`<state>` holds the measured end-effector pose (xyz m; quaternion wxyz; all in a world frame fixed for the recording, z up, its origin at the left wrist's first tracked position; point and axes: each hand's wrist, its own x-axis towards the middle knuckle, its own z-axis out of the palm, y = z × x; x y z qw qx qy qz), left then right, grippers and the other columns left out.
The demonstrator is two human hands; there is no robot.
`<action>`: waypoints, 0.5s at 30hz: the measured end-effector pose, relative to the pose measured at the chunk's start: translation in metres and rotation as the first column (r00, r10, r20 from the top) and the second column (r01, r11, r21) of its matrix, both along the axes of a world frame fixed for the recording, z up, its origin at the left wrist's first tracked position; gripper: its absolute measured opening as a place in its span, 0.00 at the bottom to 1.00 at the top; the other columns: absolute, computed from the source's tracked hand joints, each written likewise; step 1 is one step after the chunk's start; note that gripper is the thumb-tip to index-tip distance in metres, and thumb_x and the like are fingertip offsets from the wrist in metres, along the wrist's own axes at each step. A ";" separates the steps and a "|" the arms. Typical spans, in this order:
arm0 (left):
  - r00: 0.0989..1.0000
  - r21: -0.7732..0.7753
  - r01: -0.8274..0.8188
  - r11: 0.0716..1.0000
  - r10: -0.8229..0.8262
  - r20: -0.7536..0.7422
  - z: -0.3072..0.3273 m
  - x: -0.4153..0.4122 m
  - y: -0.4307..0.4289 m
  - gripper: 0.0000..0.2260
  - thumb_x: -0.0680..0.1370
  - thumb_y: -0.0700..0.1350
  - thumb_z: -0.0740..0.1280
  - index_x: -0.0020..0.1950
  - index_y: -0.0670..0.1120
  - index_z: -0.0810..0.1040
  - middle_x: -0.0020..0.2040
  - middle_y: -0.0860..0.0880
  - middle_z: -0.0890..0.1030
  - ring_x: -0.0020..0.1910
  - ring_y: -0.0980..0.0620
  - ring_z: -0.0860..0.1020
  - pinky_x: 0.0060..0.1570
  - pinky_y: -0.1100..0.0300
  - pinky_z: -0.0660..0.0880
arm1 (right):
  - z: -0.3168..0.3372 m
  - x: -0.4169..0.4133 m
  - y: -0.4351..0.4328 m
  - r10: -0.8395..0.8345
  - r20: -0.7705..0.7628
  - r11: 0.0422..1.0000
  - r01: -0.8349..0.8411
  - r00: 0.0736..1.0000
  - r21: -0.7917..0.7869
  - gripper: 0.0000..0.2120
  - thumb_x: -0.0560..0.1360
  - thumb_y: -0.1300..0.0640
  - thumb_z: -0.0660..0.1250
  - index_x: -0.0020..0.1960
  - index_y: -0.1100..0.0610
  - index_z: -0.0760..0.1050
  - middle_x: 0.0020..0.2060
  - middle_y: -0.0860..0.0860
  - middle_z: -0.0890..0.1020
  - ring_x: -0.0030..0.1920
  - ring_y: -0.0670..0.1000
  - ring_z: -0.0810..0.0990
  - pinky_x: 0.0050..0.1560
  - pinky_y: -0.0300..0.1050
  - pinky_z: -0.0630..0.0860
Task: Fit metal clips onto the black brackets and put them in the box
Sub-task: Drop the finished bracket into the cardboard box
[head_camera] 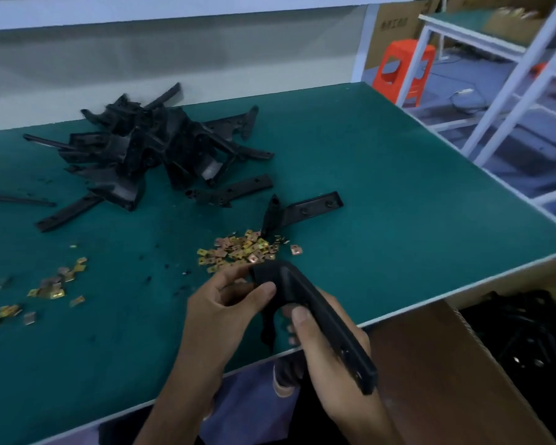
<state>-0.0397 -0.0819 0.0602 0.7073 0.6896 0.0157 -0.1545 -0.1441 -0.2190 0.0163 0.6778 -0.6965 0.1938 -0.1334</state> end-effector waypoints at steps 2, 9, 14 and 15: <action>0.997 0.074 0.071 0.995 -0.071 0.002 -0.006 -0.005 -0.007 0.11 0.71 0.45 0.77 0.52 0.53 0.84 0.43 0.53 0.87 0.42 0.57 0.85 0.36 0.68 0.77 | 0.014 -0.001 -0.001 -0.048 0.004 0.999 0.048 0.999 0.015 0.26 0.73 0.27 0.67 0.62 0.43 0.81 0.51 0.46 0.87 0.49 0.45 0.86 0.49 0.42 0.81; 0.915 0.265 0.364 0.893 -0.396 0.081 -0.030 -0.013 -0.021 0.09 0.77 0.49 0.70 0.51 0.65 0.81 0.40 0.56 0.87 0.42 0.61 0.84 0.40 0.77 0.74 | 0.018 -0.070 -0.059 -0.546 -0.113 0.735 0.539 0.830 0.412 0.26 0.68 0.33 0.75 0.49 0.55 0.87 0.44 0.50 0.87 0.44 0.49 0.85 0.45 0.43 0.80; 0.909 0.382 0.321 0.867 -0.395 0.134 -0.048 -0.008 -0.014 0.14 0.81 0.45 0.66 0.50 0.67 0.81 0.42 0.59 0.86 0.39 0.62 0.81 0.39 0.72 0.74 | 0.025 -0.114 -0.123 -0.857 -0.068 0.367 0.698 0.511 0.615 0.20 0.79 0.39 0.64 0.58 0.54 0.78 0.41 0.56 0.83 0.35 0.52 0.77 0.38 0.48 0.70; 0.914 0.392 0.301 0.869 -0.380 0.141 -0.046 -0.008 -0.013 0.14 0.81 0.46 0.66 0.50 0.67 0.81 0.42 0.60 0.85 0.39 0.60 0.81 0.37 0.74 0.73 | 0.023 -0.116 -0.130 -0.860 -0.088 0.349 0.704 0.503 0.619 0.19 0.81 0.40 0.62 0.62 0.53 0.75 0.41 0.55 0.84 0.35 0.51 0.77 0.37 0.47 0.70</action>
